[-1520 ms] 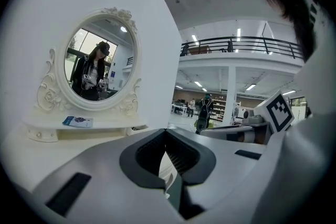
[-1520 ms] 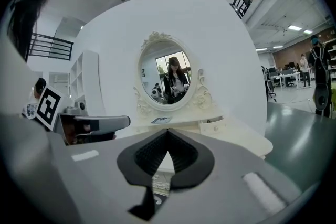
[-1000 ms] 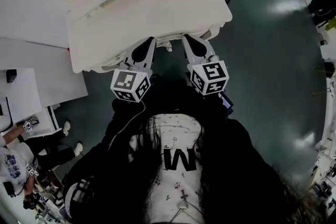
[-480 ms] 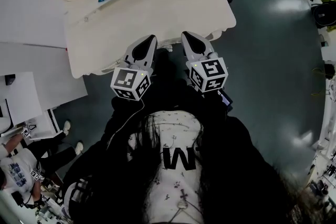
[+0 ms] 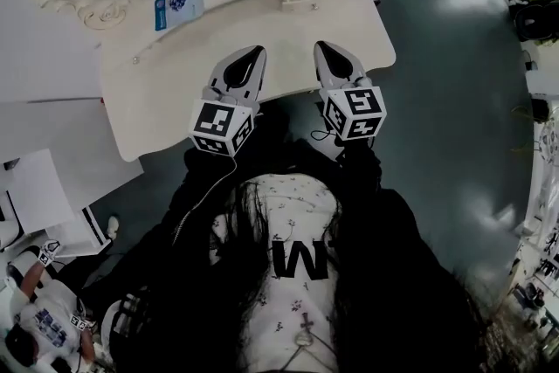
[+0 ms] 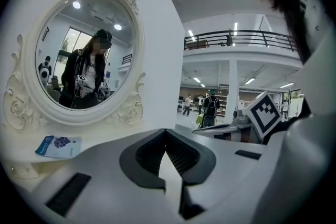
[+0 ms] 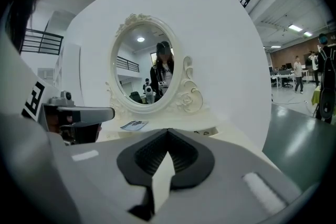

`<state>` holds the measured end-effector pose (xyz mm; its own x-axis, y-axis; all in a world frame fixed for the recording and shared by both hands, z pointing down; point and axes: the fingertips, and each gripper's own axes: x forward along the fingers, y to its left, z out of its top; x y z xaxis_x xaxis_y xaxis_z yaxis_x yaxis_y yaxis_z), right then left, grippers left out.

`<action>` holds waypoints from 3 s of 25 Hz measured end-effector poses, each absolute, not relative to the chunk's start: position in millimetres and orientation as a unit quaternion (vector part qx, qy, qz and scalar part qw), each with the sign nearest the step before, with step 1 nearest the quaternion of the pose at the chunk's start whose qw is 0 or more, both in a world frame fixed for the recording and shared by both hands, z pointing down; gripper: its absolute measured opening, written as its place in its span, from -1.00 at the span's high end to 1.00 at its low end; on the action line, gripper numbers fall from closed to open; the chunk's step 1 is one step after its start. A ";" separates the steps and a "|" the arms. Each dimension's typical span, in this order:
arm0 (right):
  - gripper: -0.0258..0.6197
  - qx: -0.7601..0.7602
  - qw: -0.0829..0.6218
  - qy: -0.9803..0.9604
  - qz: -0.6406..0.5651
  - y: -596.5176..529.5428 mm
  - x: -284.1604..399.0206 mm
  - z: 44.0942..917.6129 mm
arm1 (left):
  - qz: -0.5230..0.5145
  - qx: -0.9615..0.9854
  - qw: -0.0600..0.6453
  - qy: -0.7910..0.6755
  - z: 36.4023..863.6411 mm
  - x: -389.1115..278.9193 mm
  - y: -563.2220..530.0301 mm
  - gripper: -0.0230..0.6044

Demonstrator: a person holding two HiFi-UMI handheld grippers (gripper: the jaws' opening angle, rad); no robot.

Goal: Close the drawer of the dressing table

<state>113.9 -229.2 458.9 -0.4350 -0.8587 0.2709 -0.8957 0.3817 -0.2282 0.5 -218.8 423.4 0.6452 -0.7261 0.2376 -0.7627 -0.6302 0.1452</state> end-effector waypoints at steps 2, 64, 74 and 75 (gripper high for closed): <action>0.90 0.536 0.063 -0.825 0.170 -245.0 117.3 467.6 | 0.080 0.902 0.120 -0.408 426.3 -2.4 -232.3 0.93; 0.65 0.488 0.202 -0.804 0.272 -412.5 143.7 636.7 | 0.101 0.829 0.177 -0.521 453.9 -68.8 -305.8 0.93; 0.64 0.490 0.210 -0.802 0.269 -423.2 141.3 637.2 | 0.092 0.824 0.182 -0.529 452.6 -73.8 -304.6 0.93; 0.64 0.489 0.212 -0.803 0.269 -424.0 140.9 637.2 | 0.092 0.824 0.182 -0.529 453.0 -73.8 -304.2 0.93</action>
